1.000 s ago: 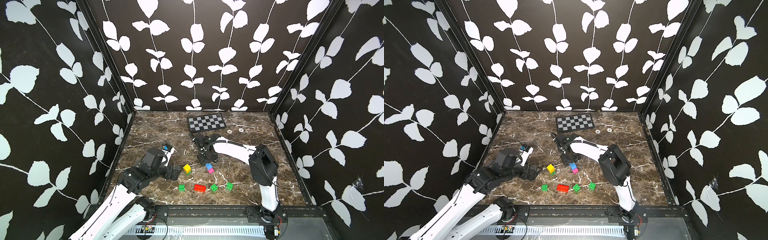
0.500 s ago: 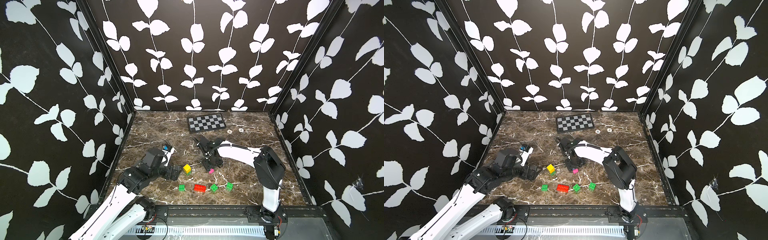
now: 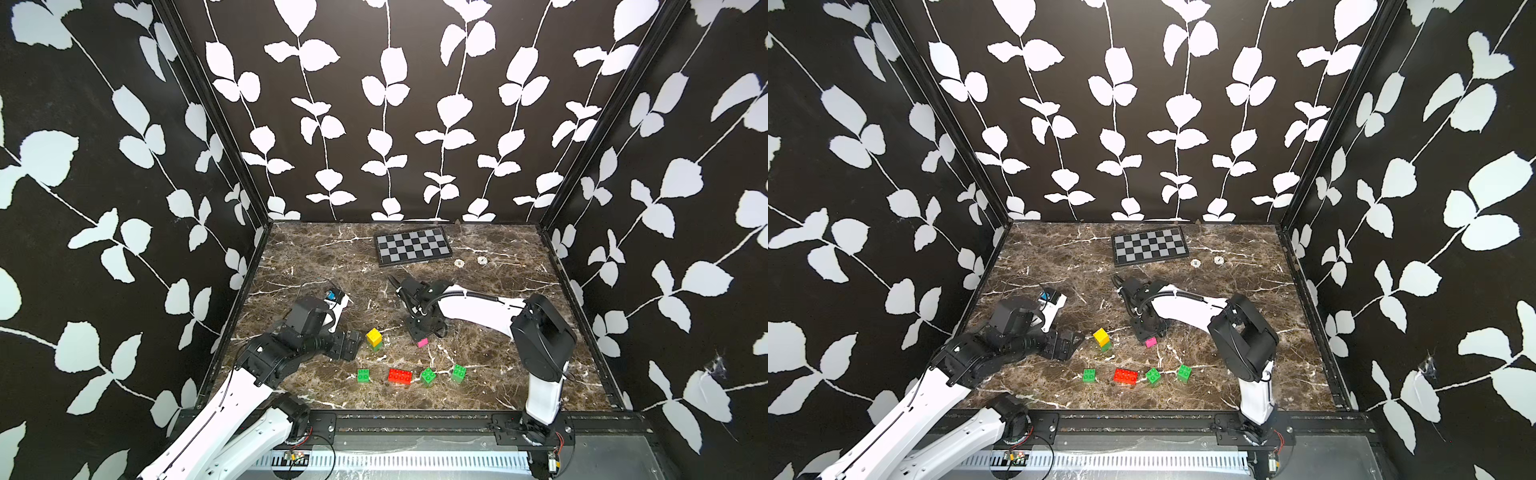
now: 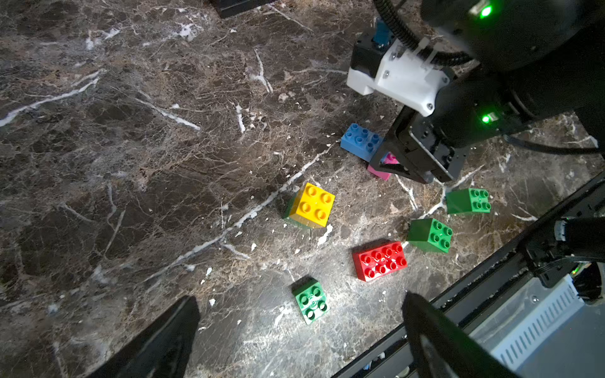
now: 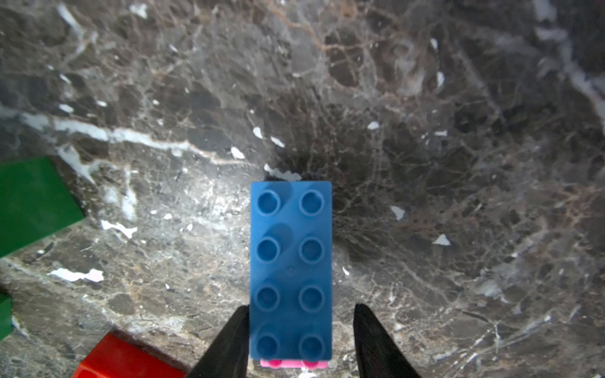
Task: Assemble the letter r with lego
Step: Pick up the lego brick from the center of the board.
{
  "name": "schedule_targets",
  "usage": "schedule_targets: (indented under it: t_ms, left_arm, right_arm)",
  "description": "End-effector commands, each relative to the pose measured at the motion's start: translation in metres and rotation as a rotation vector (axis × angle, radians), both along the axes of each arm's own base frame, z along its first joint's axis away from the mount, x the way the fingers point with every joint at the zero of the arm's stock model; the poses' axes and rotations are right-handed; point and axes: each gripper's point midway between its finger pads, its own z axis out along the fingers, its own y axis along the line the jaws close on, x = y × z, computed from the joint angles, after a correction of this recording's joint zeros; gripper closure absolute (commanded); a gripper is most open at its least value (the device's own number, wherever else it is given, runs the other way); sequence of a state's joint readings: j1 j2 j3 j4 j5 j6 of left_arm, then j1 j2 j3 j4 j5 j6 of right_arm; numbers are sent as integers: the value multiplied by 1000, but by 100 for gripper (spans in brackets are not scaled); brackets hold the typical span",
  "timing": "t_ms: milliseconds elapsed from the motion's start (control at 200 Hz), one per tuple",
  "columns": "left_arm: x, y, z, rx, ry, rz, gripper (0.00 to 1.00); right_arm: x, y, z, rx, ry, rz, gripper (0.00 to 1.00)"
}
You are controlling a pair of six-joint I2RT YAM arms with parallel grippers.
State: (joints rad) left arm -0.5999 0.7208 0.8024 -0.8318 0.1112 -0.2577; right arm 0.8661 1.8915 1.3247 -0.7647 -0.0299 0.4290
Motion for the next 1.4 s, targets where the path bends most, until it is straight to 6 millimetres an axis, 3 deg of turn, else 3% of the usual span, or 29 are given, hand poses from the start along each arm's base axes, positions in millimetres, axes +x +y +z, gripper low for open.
schedule_targets:
  t_ms: [0,245,795,1030,1115,1155,1295,1380,1395]
  left_arm:
    - [-2,2,-4,12,12,4,1]
    - [-1,1,-6,16,21,6,1]
    - [0,1,-9,29,33,9,1]
    - [0,1,-10,32,37,9,1]
    - [0,1,-11,32,40,10,1]
    - [0,1,-10,30,41,12,1]
    - [0,4,-8,23,62,50,1]
    - [1,9,-10,10,93,129,1]
    - [1,9,-11,4,100,140,1]
  right_arm:
    - [0,-2,6,19,-34,-13,53]
    - [1,-1,9,47,-59,-19,58]
    - [3,1,10,60,-80,-11,59]
    - [3,-1,14,65,-83,-12,73]
    - [1,-2,16,73,-86,-13,90]
    - [1,-1,20,82,-91,-10,100]
    - [4,8,52,182,-172,26,100]
    - [5,19,70,223,-286,147,100]
    - [5,19,82,233,-325,161,100]
